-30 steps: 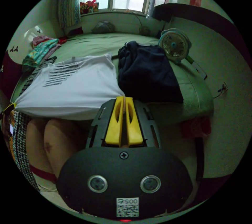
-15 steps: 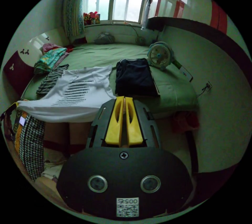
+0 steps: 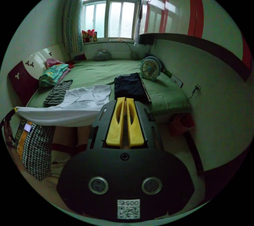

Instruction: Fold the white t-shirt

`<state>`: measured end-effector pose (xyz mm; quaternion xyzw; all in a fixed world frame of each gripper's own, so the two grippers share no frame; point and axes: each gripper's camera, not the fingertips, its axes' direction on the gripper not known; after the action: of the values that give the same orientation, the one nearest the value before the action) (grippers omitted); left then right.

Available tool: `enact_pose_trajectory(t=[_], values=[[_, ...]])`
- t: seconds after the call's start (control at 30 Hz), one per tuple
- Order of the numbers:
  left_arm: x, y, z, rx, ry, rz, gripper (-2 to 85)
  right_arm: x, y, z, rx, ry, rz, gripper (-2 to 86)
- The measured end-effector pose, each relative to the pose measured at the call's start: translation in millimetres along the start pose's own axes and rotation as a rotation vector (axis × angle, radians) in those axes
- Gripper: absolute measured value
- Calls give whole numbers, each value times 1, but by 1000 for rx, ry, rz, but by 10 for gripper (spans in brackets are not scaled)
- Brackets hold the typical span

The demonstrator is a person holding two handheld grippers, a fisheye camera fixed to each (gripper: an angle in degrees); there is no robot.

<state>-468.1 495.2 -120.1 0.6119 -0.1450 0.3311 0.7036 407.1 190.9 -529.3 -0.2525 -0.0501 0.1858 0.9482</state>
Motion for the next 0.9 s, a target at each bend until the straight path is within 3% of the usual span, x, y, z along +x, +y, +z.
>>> enact_pose_trajectory(t=[0.43, 0.73, 0.9], values=[[-11, -58, 94, -108, 17, -35, 1, -14, -58, 93, -140, -2, 10, -17], [-11, -165, 239, -201, -67, -9, 2, -66, -157, 209, -165, 56, -83, -16], [-15, -241, 371, -319, -90, 4, 7, -102, -229, 315, -232, 90, -137, -16]])
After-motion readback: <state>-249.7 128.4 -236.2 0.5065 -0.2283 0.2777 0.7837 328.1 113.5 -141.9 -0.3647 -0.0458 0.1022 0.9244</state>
